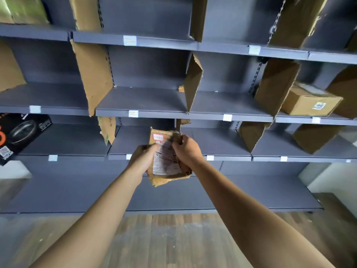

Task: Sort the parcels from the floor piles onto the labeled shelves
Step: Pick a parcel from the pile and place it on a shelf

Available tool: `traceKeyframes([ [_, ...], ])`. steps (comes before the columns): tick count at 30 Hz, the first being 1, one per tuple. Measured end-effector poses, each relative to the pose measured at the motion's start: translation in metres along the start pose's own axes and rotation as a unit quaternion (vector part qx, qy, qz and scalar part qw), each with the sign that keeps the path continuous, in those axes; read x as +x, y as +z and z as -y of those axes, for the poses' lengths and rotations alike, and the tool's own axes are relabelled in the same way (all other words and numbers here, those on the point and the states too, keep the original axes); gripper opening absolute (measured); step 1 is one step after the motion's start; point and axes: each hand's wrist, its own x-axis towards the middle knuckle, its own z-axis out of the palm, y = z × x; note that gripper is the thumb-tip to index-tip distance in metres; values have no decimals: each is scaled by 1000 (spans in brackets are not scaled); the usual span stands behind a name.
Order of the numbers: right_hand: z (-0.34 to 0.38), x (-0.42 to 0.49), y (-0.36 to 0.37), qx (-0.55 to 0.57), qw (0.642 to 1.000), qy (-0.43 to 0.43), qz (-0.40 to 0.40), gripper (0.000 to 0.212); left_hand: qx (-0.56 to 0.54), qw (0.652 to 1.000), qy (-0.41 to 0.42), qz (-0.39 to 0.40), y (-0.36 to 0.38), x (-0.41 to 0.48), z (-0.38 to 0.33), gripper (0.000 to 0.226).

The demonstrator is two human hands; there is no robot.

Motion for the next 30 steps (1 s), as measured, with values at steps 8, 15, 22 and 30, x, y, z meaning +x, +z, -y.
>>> traceKeyframes([
  [8, -83, -53, -77, 10, 1000, 11, -11, 26, -42, 999, -23, 7, 103, -60, 20, 43],
  [15, -152, -91, -147, 19, 998, 40, -54, 30, -46, 998, 4, 47, 189, -108, 15, 44],
  [22, -200, -112, -202, 20, 994, 62, -88, 30, -27, 996, 7, 82, 257, -136, 5, 35],
  [30, -232, -111, -246, 32, 985, 93, -138, 30, -6, 988, 26, 154, 310, -136, -18, 60],
])
